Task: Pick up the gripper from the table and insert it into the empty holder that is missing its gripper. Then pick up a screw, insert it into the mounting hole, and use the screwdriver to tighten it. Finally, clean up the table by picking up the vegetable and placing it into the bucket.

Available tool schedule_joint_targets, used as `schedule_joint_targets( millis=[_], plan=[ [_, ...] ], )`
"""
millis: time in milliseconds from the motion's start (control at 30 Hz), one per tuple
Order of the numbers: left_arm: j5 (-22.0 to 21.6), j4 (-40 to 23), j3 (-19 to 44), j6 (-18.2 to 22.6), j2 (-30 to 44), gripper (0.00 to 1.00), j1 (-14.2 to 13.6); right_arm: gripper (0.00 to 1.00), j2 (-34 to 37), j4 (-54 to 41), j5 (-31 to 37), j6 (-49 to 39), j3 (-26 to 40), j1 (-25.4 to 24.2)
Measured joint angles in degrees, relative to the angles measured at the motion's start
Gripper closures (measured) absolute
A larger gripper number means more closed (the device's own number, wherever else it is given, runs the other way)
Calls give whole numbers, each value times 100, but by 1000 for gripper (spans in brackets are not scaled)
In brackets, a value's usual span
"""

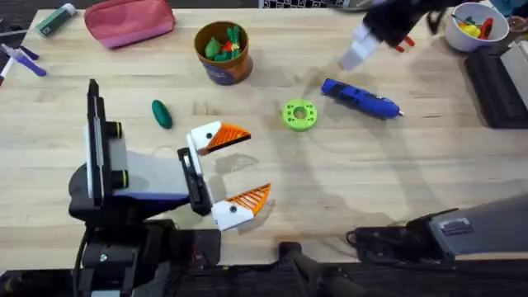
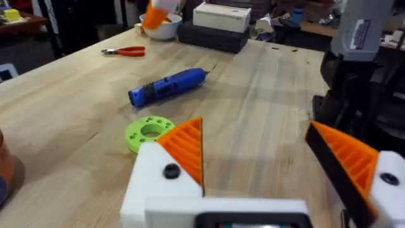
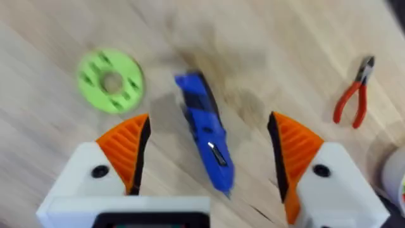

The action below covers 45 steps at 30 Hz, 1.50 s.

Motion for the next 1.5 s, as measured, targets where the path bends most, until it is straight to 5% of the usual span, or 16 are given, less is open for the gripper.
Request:
schedule_joint_targets(
  millis=[233, 367, 500, 700, 900, 1267, 1500],
  plan=[
    [-315, 164, -2, -44, 0, 11, 0, 10, -875, -88, -919, 1419, 44, 9],
    [-857, 348, -2, -419, 0, 12, 0, 10, -1208, -592, -1107, 1994, 44, 9],
    [-1588, -121, 203, -601, 2, 14, 0, 9, -1531, -914, -1160, 2232, 44, 9],
    [-2563, -1763, 1438, -134, 435, 15, 0, 9, -2067, -956, -1184, 2485, -172, 9],
    [-3527, -2938, 2891, 497, 1756, 15, 0, 9, -2742, -644, -1194, 2761, -1286, 9],
    [-5044, -4151, 5203, 836, 4294, 15, 0, 10, -4190, 589, -1223, 3445, -3680, 7],
    [-6006, -4601, 6268, 809, 5213, 15, 92, 8, -4764, 762, -1225, 3675, -4417, -204]
  ],
)
